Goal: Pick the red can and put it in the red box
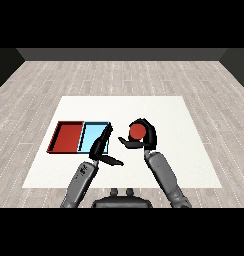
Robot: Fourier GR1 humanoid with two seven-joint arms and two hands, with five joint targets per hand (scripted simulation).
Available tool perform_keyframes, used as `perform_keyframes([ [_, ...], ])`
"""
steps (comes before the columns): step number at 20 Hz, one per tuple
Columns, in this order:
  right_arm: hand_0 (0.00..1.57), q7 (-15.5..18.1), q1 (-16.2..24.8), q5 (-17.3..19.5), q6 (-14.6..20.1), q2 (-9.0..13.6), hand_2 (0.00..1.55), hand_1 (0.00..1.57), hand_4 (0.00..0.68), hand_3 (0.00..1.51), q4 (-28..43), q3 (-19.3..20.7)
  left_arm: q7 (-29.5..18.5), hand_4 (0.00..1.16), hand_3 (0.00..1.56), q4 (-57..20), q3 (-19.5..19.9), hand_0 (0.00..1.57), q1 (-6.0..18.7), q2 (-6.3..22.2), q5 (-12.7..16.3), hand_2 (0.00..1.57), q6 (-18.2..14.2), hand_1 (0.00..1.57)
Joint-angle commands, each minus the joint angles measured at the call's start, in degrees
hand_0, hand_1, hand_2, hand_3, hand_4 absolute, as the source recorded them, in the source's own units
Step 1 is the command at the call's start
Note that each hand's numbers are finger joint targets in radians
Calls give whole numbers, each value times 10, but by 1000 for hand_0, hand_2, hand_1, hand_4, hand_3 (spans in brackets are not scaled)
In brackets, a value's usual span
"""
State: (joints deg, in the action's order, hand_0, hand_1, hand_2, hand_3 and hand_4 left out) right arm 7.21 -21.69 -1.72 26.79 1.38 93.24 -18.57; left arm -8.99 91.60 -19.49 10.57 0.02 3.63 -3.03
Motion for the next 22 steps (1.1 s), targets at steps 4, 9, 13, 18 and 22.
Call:
perform_keyframes([
  [4, 1571, 15, -8, 18, -5, -13, 1476, 1571, 655, 1412, -13, 7, 10, 0, 0, -53, -63, 0, 28, 0, 31, 0, -47, 0],
  [9, 1571, 7, 20, 21, -23, -14, 1481, 1571, 655, 1418, 12, -1, -14, 0, 0, -117, -73, 0, 58, 0, 71, 0, -60, 0],
  [13, 1571, -1, -13, 2, -28, -14, 1478, 1571, 646, 1412, 2, 0, 11, 0, 0, -96, -56, 0, 56, 0, 77, 0, -31, 0],
  [18, 1571, 73, 9, -14, -28, -14, 1474, 1571, 633, 1409, -37, -9, -16, 0, 0, -158, -113, 0, 123, 0, 128, 0, -102, 0],
  [22, 1571, 17, 8, 0, -18, -14, 1479, 1571, 629, 1412, 13, -35, -4, 0, 0, -137, -90, 0, 87, 0, 106, 0, -69, 0],
])
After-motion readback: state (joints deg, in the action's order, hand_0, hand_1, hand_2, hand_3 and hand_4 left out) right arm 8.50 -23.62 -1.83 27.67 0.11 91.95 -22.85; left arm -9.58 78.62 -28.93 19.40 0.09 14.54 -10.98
